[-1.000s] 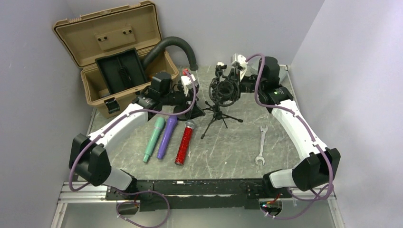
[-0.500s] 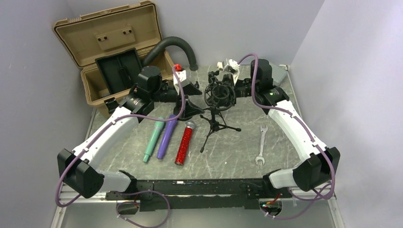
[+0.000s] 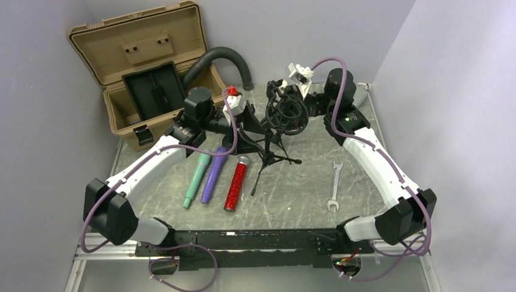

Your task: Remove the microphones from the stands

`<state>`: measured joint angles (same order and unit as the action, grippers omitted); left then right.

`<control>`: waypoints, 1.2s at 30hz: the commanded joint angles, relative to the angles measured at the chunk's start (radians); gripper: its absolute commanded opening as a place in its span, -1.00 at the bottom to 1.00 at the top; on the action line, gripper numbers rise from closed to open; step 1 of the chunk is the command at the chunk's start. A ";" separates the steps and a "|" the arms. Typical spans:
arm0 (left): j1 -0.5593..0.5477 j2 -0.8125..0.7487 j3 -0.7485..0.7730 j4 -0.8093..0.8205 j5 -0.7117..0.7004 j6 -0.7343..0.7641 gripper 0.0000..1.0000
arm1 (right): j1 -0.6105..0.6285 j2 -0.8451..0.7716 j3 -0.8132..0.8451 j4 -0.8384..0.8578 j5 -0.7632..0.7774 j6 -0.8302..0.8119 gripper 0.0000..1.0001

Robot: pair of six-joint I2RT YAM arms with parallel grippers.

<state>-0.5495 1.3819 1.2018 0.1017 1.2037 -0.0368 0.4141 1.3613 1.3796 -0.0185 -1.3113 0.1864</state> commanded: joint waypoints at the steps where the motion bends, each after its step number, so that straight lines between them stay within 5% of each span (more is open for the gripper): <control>1: -0.025 0.019 -0.013 0.161 0.100 -0.082 0.34 | 0.007 -0.015 0.011 0.219 -0.061 0.148 -1.00; 12: -0.068 0.079 -0.047 0.354 0.135 -0.258 -0.35 | 0.011 -0.035 0.037 0.115 -0.038 0.068 -1.00; 19: -0.076 0.063 -0.064 0.265 0.111 -0.188 -1.00 | 0.011 -0.042 0.054 0.042 -0.017 0.005 -1.00; 22: -0.076 0.043 -0.070 0.217 0.082 -0.171 -1.00 | 0.012 -0.048 0.062 -0.029 0.025 -0.045 -1.00; 24: -0.076 0.023 -0.067 0.161 0.052 -0.138 -1.00 | 0.012 -0.051 0.077 -0.117 0.088 -0.102 -0.77; 31: -0.067 -0.049 -0.080 0.158 -0.002 -0.161 -1.00 | 0.011 -0.107 0.021 -0.185 0.261 -0.141 0.75; 33: -0.057 -0.067 -0.092 0.193 -0.006 -0.192 -1.00 | 0.008 -0.124 0.003 -0.185 0.283 -0.140 0.96; 36: -0.035 -0.089 -0.113 0.238 -0.013 -0.247 -1.00 | -0.006 -0.147 -0.025 -0.174 0.297 -0.122 1.00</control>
<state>-0.6113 1.3533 1.0996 0.2340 1.2057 -0.2085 0.4198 1.2678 1.3781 -0.2131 -1.0725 0.0605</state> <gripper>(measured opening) 0.264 0.993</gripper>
